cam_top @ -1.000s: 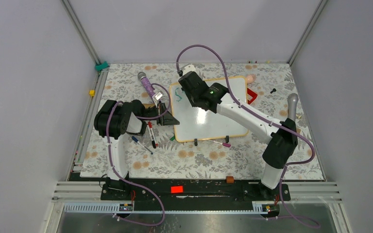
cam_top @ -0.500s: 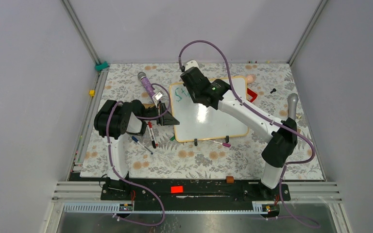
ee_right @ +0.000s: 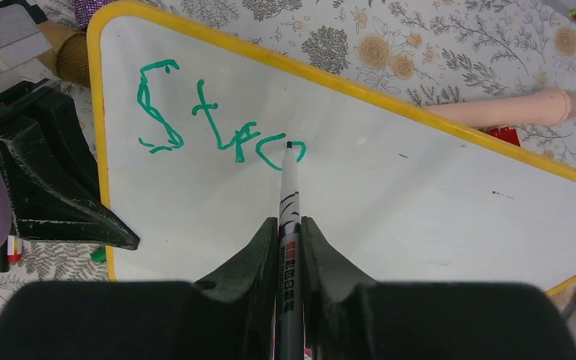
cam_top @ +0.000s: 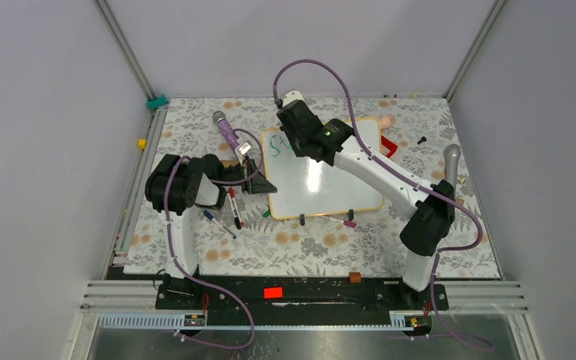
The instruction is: Write a sentence on the whiteboard
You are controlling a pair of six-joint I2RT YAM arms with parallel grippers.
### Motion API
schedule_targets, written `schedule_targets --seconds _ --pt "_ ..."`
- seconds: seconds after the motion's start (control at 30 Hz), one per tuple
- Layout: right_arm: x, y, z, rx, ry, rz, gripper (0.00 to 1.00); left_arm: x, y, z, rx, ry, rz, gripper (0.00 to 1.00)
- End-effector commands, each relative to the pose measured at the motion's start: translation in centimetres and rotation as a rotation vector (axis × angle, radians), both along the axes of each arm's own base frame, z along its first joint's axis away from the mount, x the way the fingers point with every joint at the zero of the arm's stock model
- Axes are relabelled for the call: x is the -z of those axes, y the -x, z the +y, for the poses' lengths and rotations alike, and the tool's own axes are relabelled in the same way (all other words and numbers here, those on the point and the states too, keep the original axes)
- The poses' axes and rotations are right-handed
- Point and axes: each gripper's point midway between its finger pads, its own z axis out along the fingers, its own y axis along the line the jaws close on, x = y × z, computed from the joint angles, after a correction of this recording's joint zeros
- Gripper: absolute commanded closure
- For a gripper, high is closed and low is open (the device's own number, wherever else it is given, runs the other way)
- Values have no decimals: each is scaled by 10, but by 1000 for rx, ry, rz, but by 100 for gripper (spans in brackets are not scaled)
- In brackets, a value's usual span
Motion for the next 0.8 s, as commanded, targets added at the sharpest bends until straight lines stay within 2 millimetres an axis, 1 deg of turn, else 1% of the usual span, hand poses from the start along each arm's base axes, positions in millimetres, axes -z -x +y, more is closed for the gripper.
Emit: schedule_targets --seconds 0.0,0.23,0.43,0.57,0.77 --pt "-8 -5 9 -34 -32 -1 100 -1 7 1 39 -4 2 100" --pt "-18 1 12 -63 -70 -6 100 -1 7 1 40 -4 3 100" --pt "-34 8 1 -57 -91 -40 100 -1 7 1 39 -4 2 100" --pt "-40 9 -8 -31 -85 -61 100 -1 7 1 40 -4 3 100" --pt "-35 7 -17 2 -65 -57 100 0 7 1 38 -4 5 100"
